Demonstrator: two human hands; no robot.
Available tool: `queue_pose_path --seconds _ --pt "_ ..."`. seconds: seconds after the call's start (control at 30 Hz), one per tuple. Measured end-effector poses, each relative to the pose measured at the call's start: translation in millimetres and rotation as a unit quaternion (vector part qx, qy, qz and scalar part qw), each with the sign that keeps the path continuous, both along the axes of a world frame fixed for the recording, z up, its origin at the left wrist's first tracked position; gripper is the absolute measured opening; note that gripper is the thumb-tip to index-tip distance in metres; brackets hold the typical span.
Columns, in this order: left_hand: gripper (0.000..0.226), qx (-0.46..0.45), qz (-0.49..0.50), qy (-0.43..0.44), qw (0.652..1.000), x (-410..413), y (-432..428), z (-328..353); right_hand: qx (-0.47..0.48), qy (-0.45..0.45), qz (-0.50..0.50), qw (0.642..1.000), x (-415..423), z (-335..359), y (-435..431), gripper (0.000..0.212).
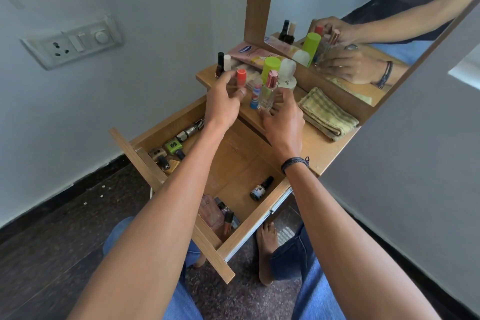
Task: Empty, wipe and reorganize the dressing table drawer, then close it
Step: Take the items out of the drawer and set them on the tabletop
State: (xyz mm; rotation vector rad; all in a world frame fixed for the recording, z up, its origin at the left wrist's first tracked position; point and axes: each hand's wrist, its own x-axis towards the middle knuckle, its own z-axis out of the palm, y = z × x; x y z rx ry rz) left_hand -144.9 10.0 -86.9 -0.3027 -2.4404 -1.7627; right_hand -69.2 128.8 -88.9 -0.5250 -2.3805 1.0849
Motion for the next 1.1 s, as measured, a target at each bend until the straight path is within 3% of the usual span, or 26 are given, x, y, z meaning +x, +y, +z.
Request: queue_pose_path --seconds 0.17,0.37,0.6,0.9,1.1 --pt "0.038 -0.057 0.041 0.035 0.997 -0.5 -10.1 2.6 -0.001 -0.006 -0.001 1.000 0.0 -0.1 0.4 0.053" --pt "0.018 -0.088 0.077 0.064 0.991 1.5 -15.7 7.6 -0.001 -0.004 0.002 1.000 -0.8 -0.6 0.1 0.054" --pt "0.041 -0.059 0.018 0.069 0.996 -4.5 -7.1 20.0 -0.001 0.001 0.003 1.000 -0.9 -2.4 0.3 0.056" --pt "0.057 -0.137 -0.077 0.055 0.986 -15.7 1.5 19.1 0.008 0.002 0.001 1.000 -2.2 -2.5 1.8 0.055" --pt "0.066 -0.240 -0.120 0.037 0.963 -19.2 2.6 27.5 0.009 0.003 -0.001 1.000 -2.0 -3.9 2.2 0.057"
